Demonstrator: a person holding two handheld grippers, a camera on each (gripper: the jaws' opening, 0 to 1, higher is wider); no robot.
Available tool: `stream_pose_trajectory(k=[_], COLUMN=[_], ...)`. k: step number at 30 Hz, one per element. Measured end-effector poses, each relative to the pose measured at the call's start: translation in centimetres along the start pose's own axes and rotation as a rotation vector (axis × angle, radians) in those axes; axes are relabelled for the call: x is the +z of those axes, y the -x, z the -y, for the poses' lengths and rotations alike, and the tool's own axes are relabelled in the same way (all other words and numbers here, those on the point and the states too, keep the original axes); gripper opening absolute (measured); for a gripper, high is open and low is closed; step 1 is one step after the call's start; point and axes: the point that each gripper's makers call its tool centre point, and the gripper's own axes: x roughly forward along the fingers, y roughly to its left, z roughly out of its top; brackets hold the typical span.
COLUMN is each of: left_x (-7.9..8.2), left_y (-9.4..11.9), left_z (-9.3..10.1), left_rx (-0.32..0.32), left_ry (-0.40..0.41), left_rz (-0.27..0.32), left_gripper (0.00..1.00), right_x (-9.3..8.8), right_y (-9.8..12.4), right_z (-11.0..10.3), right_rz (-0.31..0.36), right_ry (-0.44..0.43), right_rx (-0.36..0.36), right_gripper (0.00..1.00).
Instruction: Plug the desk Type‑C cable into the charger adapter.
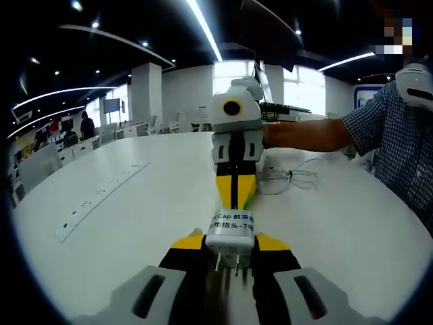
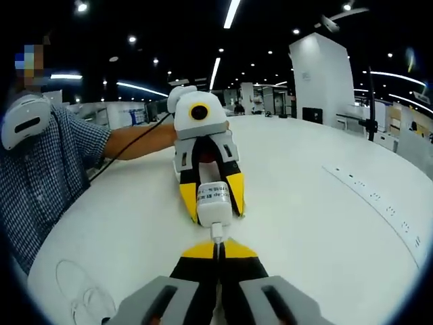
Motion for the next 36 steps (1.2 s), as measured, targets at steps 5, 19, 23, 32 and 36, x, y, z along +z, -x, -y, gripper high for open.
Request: stream_pose_trajectory(k=[5, 19, 23, 32, 36], left_x=[0.05, 0.23, 0.19, 0.23, 0.36], left_y=[-0.08, -0.34, -0.38, -0.47, -0.49], left_z=[0.05, 0.02, 0.19, 0.35, 0.42], left_rx=[-0.002, -0.001, -0.006, 0.001, 0.010], left_ry=[-0.006, -0.004, -0.006, -0.012, -0.033], left_rz=[-0.006, 0.020, 0.029, 0.044, 0.041], left_gripper=[0.25, 0.25, 0.25, 0.26, 0.26], right_x=[0.07, 0.75, 0.77, 0.74, 0.78], right_y=[-0.13, -0.40, -0.44, -0.44, -0.11], right_z=[-0.16, -0.85, -0.88, -0.57, -0.82], right_rz=[-0.019, -0.019, -0.044, -0.028, -0.007], right_ry=[-0.001, 0.054, 0.082, 0.044, 0.048], right_rx=[-0.003, 0.003, 0.023, 0.031, 0.005], right_gripper=[0.02, 0.03, 0.02, 0.02, 0.04])
